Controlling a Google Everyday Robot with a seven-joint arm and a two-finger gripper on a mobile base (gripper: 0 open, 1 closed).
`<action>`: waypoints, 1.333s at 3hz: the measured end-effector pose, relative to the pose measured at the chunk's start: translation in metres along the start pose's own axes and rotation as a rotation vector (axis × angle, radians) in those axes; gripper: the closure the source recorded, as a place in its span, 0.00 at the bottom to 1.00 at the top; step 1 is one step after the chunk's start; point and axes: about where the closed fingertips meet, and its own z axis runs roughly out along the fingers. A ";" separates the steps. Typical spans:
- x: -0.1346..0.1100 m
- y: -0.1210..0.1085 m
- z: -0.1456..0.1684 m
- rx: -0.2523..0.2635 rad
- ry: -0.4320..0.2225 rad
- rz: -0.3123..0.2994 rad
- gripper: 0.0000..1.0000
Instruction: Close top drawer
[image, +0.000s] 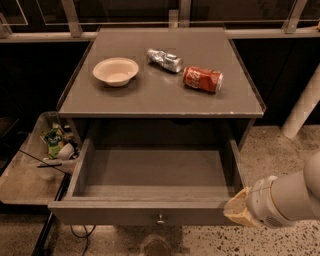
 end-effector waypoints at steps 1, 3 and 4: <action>0.009 -0.004 0.011 0.055 -0.052 0.029 1.00; 0.020 0.006 0.038 0.074 -0.081 0.034 1.00; 0.025 0.014 0.053 0.061 -0.062 0.017 1.00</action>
Offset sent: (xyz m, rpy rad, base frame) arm 0.0007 -0.0021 -0.0450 0.0949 -0.1106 -0.0931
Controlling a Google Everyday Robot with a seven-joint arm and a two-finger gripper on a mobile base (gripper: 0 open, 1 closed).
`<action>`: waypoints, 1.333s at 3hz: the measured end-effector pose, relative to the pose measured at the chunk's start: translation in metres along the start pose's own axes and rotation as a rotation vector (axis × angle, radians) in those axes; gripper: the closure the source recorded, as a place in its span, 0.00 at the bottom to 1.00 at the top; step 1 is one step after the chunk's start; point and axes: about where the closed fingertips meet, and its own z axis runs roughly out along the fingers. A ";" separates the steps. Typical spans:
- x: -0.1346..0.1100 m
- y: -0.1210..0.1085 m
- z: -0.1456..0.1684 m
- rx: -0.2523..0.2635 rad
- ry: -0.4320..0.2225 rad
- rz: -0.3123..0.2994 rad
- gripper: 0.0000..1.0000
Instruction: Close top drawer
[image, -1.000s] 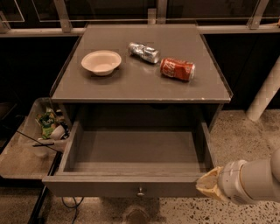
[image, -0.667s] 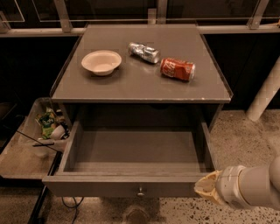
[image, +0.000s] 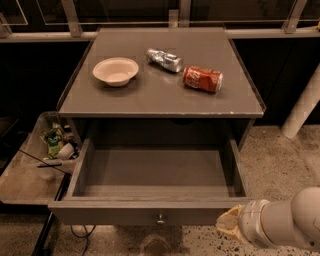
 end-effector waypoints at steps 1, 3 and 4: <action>0.006 0.004 0.013 -0.006 0.018 -0.007 1.00; 0.006 0.004 0.014 -0.006 0.019 -0.007 0.59; 0.006 0.004 0.014 -0.006 0.019 -0.007 0.36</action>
Offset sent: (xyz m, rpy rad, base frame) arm -0.0013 0.0026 -0.0133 -0.0145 0.0099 0.0066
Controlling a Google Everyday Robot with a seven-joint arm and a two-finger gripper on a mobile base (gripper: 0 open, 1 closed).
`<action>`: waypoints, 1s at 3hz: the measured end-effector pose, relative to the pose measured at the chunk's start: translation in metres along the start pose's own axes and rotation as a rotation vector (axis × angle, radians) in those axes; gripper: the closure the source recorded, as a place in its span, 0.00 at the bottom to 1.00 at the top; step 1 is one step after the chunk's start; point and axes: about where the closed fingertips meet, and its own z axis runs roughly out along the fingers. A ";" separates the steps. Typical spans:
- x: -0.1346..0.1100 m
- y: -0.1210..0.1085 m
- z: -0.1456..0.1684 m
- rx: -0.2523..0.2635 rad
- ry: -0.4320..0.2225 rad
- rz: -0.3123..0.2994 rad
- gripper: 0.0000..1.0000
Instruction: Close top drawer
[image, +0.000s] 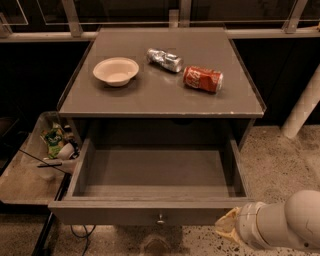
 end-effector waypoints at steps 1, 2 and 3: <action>-0.009 -0.011 0.006 0.008 -0.011 -0.015 0.12; -0.016 -0.015 0.010 0.008 -0.023 -0.026 0.00; -0.033 -0.033 0.024 -0.001 -0.051 -0.046 0.18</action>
Offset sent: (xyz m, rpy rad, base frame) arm 0.0782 0.0308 0.0014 0.0589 -0.0767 0.0734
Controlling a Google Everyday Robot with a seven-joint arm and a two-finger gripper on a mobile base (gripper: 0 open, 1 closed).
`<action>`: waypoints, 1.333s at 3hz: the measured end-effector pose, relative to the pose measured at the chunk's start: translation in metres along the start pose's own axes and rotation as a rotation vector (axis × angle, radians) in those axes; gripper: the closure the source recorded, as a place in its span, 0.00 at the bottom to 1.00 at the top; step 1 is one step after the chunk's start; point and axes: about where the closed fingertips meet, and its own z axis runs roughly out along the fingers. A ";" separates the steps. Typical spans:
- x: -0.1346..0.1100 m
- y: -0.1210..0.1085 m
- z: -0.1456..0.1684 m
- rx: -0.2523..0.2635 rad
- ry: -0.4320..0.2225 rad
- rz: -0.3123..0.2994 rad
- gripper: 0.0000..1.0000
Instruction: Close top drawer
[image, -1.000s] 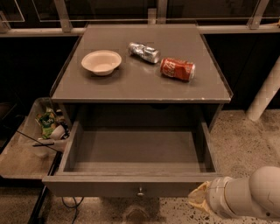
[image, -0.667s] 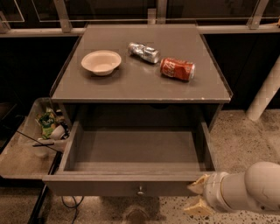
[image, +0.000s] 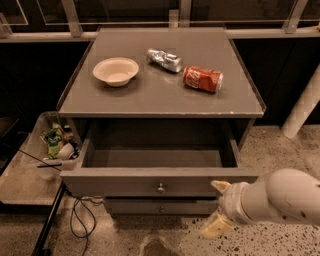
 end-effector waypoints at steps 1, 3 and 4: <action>-0.012 -0.021 0.010 -0.003 -0.035 -0.004 0.42; -0.024 -0.098 0.005 0.109 -0.050 0.001 0.87; -0.024 -0.098 0.005 0.109 -0.050 0.001 0.87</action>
Offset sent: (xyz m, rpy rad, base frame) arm 0.0908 -0.0128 0.0142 0.0357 -0.1042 -0.0378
